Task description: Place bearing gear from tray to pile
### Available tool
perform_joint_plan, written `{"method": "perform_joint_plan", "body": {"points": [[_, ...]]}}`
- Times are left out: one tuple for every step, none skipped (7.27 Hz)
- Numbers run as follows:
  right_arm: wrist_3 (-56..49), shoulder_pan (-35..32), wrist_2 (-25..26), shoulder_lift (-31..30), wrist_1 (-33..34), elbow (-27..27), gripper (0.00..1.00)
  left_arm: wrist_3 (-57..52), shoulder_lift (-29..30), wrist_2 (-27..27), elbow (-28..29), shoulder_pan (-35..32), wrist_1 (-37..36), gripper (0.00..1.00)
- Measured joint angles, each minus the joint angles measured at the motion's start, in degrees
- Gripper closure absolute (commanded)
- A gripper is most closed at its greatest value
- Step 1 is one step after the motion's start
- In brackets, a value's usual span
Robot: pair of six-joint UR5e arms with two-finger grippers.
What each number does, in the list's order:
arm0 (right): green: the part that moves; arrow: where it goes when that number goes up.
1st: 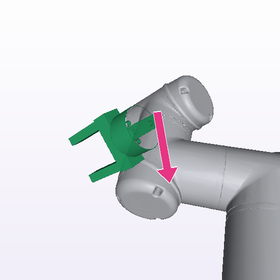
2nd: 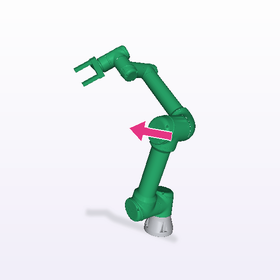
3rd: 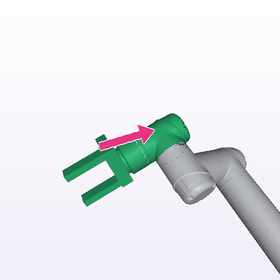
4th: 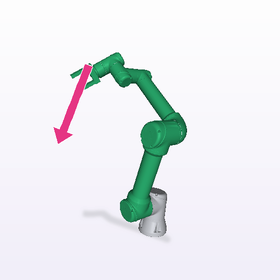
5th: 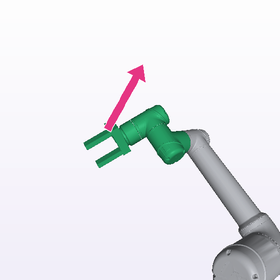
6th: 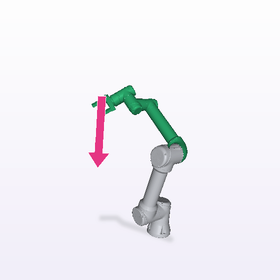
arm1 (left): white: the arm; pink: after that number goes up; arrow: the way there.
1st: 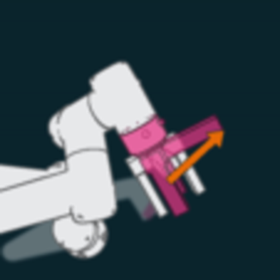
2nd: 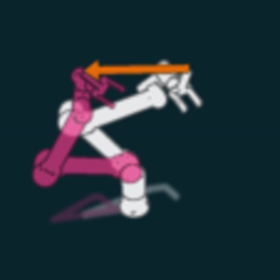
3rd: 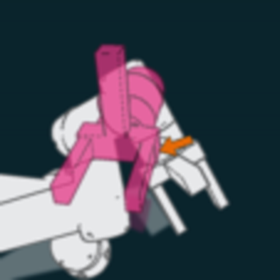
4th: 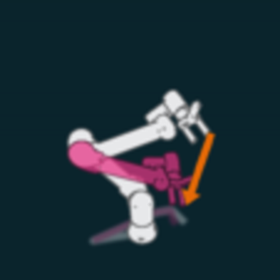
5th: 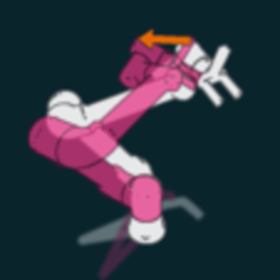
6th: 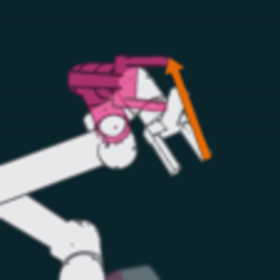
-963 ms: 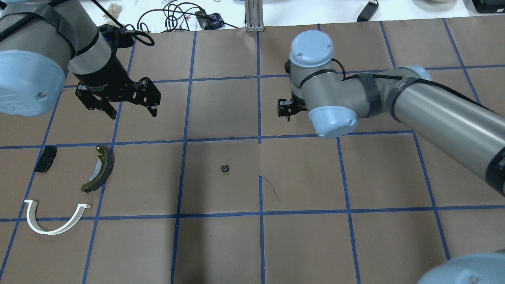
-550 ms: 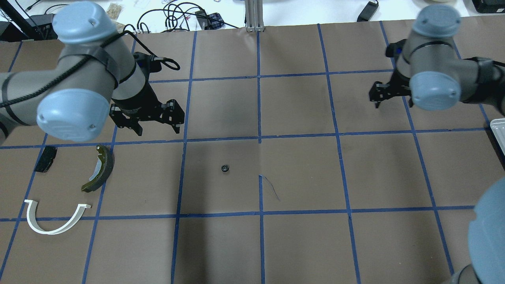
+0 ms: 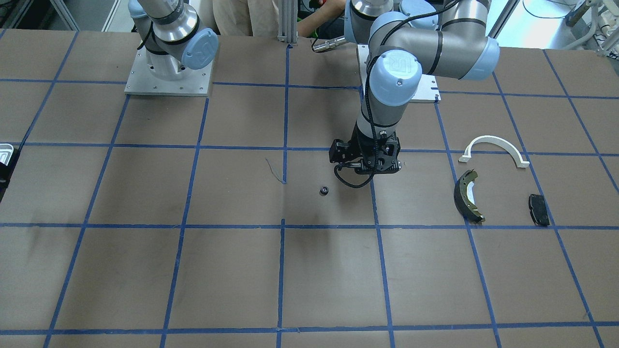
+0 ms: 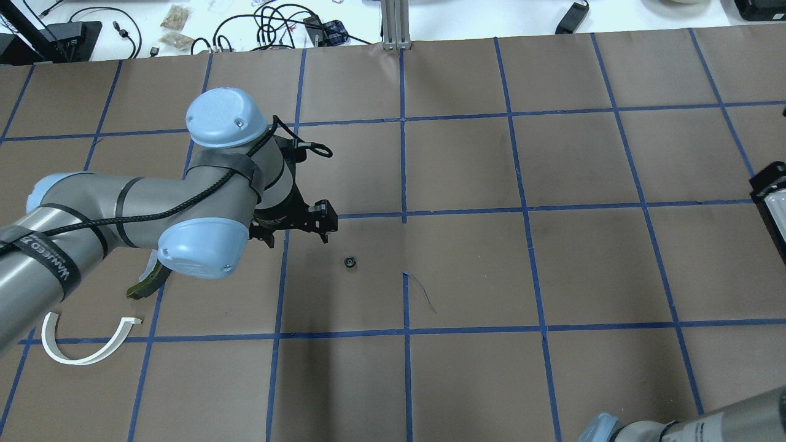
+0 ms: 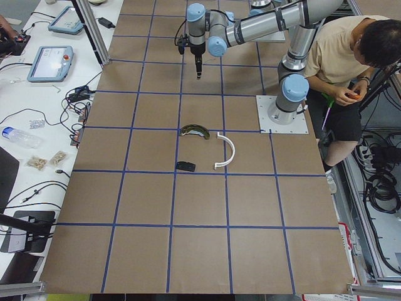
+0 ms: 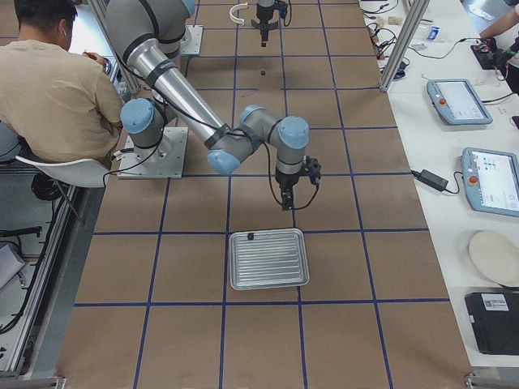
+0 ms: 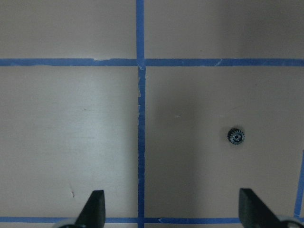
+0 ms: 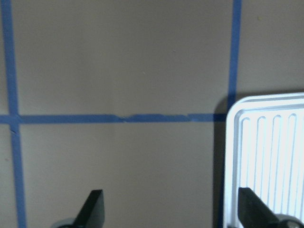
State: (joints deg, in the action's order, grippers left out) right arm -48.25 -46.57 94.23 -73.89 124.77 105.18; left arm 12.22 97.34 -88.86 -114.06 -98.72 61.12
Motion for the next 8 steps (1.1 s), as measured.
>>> {"method": "perform_joint_plan", "body": {"points": [[-7.3,3.8,-0.3,0.0,0.4,1.2,0.0,1.8,1.8,1.0,-0.3,-1.3,-2.6,0.0],[-14.5,6.4,-0.3,0.1,0.6,2.9,0.0,3.4,3.7,1.7,-0.4,-2.4,-4.7,0.0],[-23.3,7.8,-0.2,0.1,1.4,5.0,0.0,4.3,5.4,1.9,-0.4,-3.5,-6.4,0.0],[-30.4,8.4,-0.2,0.2,3.8,7.0,0.0,5.4,7.0,1.9,-0.4,-4.4,-8.0,0.0],[-36.9,8.6,0.0,0.2,6.9,8.7,0.0,6.5,8.3,1.9,-0.4,-5.1,-9.1,0.03],[-44.4,8.7,0.7,0.4,9.1,9.6,0.0,6.9,9.4,1.8,-0.5,-5.5,-9.5,0.08],[-51.4,8.7,1.9,0.9,10.0,10.0,0.0,7.2,10.3,1.4,-0.6,-5.7,-9.8,0.11],[-57.4,8.8,2.8,1.8,11.0,10.0,0.0,7.4,11.0,0.9,-0.6,-5.9,-10.1,0.17]]}}
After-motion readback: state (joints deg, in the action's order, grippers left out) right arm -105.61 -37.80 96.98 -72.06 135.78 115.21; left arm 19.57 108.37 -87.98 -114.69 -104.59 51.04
